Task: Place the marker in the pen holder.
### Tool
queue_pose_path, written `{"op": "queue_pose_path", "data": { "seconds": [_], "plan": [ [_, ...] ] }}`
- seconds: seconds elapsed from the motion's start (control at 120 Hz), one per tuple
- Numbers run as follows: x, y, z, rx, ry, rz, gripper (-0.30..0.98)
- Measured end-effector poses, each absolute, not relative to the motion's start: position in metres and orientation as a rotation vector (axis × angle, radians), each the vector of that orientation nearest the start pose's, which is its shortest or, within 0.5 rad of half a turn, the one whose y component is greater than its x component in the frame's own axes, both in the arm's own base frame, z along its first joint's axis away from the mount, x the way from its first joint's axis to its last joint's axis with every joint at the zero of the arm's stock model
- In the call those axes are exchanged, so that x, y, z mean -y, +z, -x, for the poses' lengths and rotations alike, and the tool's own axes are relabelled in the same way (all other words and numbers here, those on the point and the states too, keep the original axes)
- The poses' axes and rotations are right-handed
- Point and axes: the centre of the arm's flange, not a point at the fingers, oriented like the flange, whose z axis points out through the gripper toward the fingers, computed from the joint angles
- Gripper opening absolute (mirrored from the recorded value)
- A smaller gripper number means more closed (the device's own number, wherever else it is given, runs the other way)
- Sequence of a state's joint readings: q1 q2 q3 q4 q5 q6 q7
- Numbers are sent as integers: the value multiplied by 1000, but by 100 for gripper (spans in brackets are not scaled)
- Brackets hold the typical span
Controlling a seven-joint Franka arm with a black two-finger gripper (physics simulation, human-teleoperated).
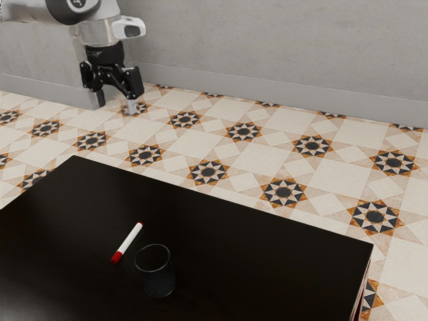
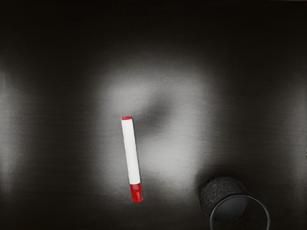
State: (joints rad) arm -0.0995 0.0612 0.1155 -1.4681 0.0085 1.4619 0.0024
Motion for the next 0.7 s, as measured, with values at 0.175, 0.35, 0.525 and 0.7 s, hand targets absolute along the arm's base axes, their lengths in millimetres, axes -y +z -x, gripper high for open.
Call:
{"op": "queue_pose_path", "data": {
  "seconds": [0.175, 0.35, 0.525, 0.7],
  "plan": [
    [-6, 633, -568, 15, 30, 3120, 69],
    [-11, 590, -591, 32, 114, 3108, 69],
    [-1, 454, -604, 30, 296, 3086, 69],
    [6, 394, -603, 35, 298, 3086, 69]
  ]
}}
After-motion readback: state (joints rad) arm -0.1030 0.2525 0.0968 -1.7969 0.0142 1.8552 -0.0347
